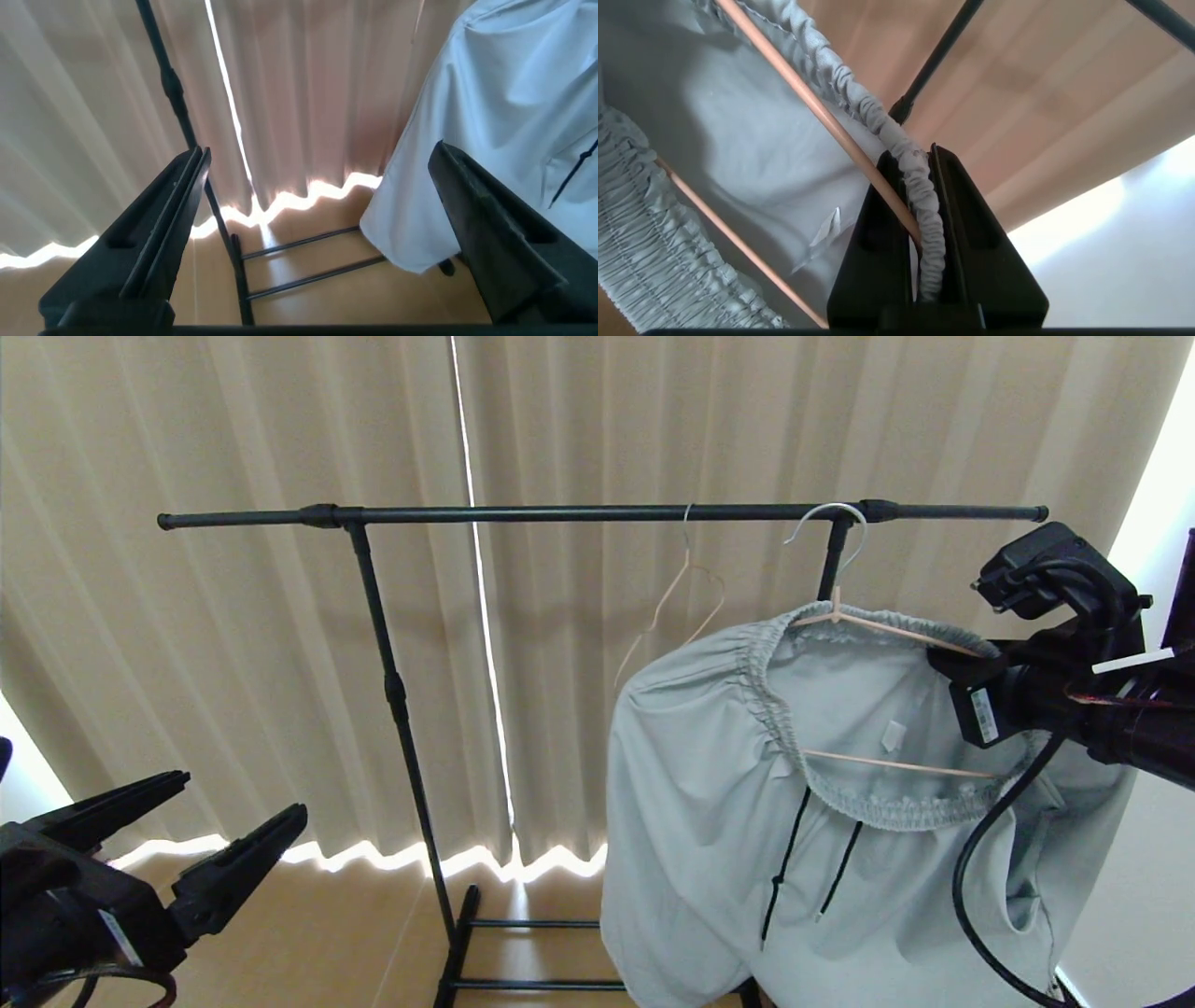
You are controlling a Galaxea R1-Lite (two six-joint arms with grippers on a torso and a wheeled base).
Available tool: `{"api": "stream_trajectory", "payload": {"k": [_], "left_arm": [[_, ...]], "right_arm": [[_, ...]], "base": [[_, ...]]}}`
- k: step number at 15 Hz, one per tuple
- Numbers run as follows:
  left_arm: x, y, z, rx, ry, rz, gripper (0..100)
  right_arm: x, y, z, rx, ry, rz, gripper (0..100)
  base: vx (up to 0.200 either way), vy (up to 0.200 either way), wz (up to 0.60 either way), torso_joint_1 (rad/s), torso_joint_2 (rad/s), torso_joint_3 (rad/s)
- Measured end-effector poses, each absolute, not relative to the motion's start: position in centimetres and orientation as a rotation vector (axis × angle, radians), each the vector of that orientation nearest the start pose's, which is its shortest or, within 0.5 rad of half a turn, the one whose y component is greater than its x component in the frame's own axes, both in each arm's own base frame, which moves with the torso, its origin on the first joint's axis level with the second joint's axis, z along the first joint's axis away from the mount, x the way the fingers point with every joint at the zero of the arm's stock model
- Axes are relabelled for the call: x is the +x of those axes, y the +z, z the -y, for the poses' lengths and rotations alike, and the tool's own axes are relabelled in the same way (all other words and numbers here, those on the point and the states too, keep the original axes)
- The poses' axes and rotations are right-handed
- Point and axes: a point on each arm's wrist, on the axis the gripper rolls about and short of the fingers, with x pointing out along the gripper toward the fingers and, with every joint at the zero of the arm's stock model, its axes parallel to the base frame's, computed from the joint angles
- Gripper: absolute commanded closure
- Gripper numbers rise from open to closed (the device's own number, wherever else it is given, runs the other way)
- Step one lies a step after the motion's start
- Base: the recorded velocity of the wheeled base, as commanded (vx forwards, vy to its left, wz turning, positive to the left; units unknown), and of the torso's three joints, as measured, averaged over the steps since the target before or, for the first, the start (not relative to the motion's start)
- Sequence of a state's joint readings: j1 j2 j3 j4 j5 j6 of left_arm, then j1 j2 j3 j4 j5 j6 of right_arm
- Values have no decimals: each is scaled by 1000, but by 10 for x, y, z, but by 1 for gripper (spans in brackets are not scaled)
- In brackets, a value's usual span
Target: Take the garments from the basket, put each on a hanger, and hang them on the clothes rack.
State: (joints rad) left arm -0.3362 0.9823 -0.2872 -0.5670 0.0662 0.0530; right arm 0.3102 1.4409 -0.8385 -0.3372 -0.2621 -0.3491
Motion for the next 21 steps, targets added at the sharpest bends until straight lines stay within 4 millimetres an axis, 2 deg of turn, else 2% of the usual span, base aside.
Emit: {"api": "stream_trajectory", "payload": {"k": [5, 15, 21], "left_arm": [[112, 181, 37, 81, -273, -126, 0], [111, 179, 37, 87, -273, -132, 0], [112, 179, 37, 88, -274, -130, 0]], "right_arm": [[236, 234, -70, -421, 93, -242, 100], [241, 235, -78, -381, 110, -239, 100], [248, 238, -80, -374, 94, -233, 100]], "base": [[0, 200, 0, 4, 2, 4], [0, 0, 0, 0, 0, 0], [200, 0, 0, 1, -2, 1]]}}
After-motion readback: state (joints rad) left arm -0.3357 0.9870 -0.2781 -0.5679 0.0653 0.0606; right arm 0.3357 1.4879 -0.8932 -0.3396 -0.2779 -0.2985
